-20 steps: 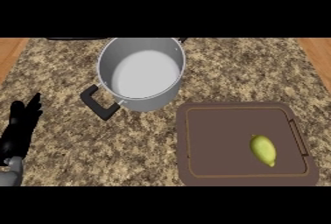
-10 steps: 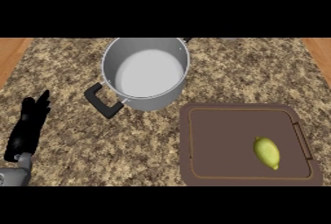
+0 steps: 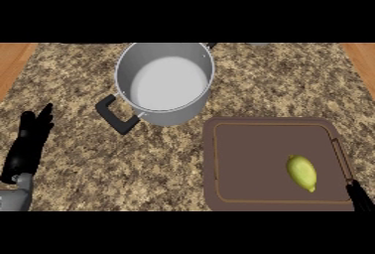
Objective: Pick the lemon from the tray and place it in the pot
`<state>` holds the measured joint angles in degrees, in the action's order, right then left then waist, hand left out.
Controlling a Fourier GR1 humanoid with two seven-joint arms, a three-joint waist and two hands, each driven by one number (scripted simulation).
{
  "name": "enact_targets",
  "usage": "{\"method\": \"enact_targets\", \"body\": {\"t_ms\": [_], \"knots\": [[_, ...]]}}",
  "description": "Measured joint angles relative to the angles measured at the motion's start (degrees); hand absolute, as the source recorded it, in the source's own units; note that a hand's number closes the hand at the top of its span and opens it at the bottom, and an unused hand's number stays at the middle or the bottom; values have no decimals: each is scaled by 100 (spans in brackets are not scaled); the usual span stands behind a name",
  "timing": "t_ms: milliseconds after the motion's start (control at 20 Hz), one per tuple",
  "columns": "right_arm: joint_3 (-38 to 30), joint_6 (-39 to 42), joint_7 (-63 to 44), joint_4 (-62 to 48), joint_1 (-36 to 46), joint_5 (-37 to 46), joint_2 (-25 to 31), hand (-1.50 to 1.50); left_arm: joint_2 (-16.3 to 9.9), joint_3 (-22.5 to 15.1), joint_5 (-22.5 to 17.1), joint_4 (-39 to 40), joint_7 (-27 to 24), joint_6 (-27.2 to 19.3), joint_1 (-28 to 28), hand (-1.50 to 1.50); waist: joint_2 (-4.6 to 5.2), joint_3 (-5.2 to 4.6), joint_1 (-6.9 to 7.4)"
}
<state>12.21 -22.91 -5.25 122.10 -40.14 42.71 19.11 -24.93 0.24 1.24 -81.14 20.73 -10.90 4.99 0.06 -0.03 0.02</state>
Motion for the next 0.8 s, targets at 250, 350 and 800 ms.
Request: {"method": "enact_targets", "body": {"t_ms": [250, 350, 800], "knots": [[-166, 320, -260, -486, 674, 77, -139, -150, 92, 68, 128, -163, 187, 56, 4, 0, -5, 4, 0], [-166, 304, -195, -712, 836, 114, -241, -150, 173, 81, 185, -217, 122, 67, -110, 0, -7, 4, -2], [-351, 460, -303, -1313, 1630, 403, -566, -150, 322, 315, 390, -324, 176, 301, -118, 0, -8, 4, -8]]}}
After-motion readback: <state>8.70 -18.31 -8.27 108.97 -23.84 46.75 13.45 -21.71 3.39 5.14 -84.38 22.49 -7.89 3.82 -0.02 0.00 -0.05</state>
